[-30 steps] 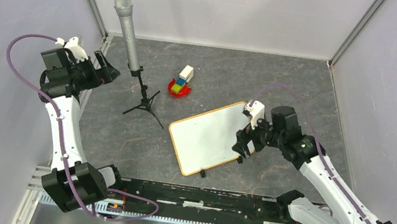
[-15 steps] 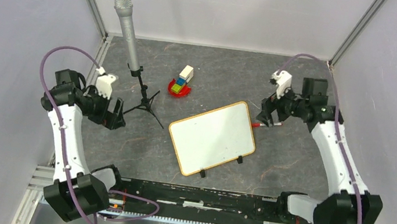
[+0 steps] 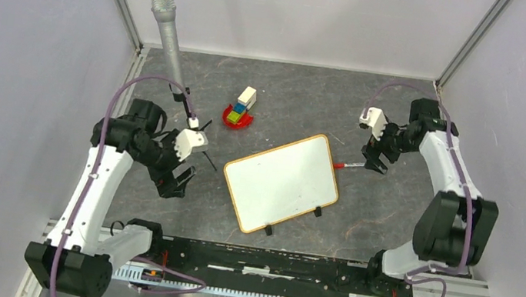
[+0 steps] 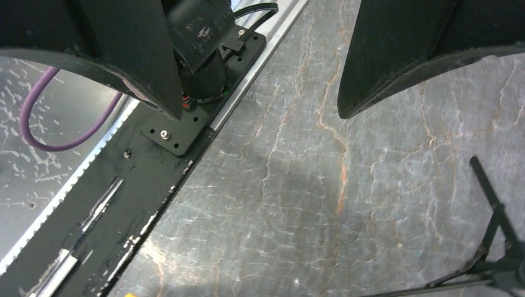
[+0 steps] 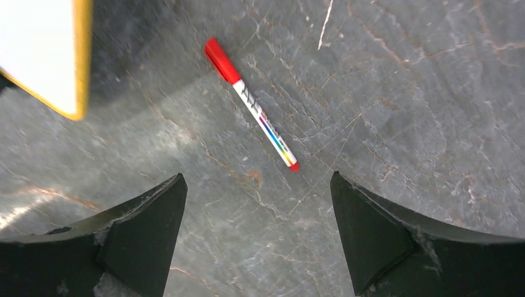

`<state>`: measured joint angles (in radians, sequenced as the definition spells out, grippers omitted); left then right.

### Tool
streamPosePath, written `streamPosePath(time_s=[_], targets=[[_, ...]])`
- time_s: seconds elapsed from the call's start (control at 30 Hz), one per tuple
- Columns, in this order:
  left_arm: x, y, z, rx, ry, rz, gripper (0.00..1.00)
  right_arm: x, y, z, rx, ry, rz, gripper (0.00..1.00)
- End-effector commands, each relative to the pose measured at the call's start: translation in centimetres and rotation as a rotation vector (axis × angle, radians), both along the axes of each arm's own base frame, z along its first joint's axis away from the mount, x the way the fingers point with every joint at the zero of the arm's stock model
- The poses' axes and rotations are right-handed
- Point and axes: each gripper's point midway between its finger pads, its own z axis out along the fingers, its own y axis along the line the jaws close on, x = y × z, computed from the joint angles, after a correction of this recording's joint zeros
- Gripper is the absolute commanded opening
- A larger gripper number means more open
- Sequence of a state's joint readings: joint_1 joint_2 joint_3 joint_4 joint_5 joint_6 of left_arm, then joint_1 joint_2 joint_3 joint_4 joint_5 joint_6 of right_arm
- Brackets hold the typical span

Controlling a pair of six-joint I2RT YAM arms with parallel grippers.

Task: Write a sentence on the whiteboard
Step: Open the whiteboard marker at the center of the board.

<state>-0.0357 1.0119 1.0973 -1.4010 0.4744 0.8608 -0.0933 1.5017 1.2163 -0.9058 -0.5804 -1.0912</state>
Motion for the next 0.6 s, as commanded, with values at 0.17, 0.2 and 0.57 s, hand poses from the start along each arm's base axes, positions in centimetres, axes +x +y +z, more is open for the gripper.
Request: streamPosePath(time_s=[0.17,0.2,0.57], targets=[[-0.1,-2.7,0.7,0.061,-0.033,-0.060,1.00,3.0,-1.4,-4.3,-0.155,0.002,0.222,0.87],[0.0,-2.9,0.9,0.064,-0.042,-0.067,1.00,3.0,-1.4,-4.9,-0.166,0.008,0.232,0.86],[1.0,-5.5,2.8,0.059,-0.086,-0.168,1.00,2.7,-1.1,-10.1,-0.228,0.062,0.319,0.74]])
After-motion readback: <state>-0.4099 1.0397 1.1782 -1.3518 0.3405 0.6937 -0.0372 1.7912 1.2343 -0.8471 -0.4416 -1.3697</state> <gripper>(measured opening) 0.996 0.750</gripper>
